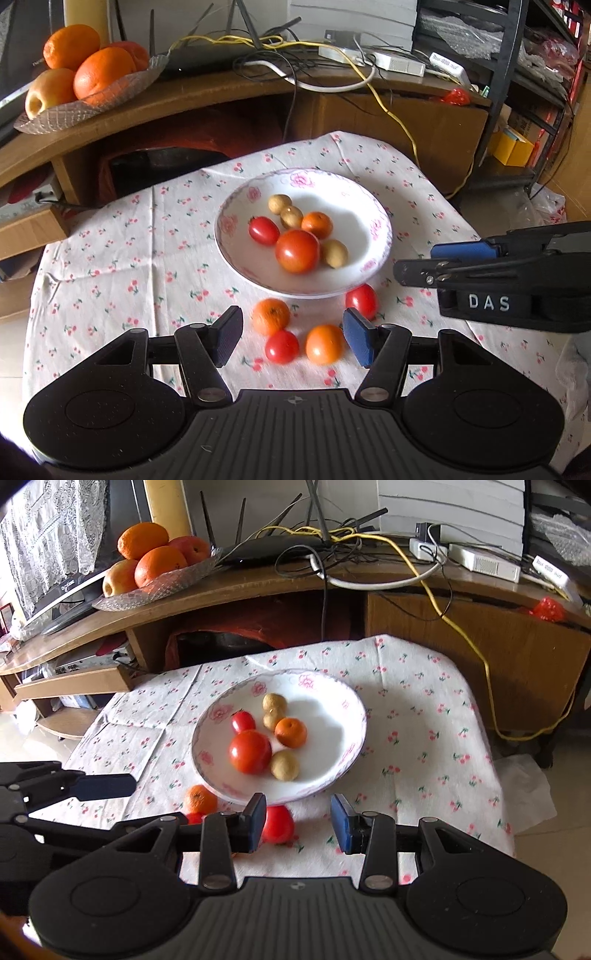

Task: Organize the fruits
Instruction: 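Move both open tools back toward the remaining fruits on the cloth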

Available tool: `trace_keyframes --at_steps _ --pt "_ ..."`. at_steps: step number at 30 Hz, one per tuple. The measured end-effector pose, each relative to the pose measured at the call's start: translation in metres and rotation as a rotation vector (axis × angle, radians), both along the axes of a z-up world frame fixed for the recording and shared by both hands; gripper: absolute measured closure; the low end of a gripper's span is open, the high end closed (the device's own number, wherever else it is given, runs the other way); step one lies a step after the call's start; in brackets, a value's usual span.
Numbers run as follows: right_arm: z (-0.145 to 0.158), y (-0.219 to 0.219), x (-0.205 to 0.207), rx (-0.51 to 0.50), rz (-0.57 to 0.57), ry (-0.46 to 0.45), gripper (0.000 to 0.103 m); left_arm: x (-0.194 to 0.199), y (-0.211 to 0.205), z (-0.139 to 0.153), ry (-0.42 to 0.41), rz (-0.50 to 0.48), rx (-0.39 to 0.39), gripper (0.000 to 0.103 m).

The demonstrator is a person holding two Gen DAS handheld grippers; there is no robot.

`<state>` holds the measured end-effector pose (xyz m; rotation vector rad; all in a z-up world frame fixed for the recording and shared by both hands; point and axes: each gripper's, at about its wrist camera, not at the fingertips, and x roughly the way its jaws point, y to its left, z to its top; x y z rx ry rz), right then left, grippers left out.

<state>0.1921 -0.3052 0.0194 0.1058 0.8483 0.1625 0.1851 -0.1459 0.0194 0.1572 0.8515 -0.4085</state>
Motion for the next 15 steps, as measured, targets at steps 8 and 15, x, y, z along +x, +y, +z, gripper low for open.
trace_keyframes --at_steps 8,15 --pt "-0.007 0.01 -0.011 0.001 0.019 0.034 0.064 -0.017 0.004 -0.008 0.031 -0.019 0.019 0.035" --pt "-0.019 0.016 -0.002 -0.02 0.036 0.058 0.064 -0.021 0.001 -0.012 0.037 -0.047 0.022 0.035"
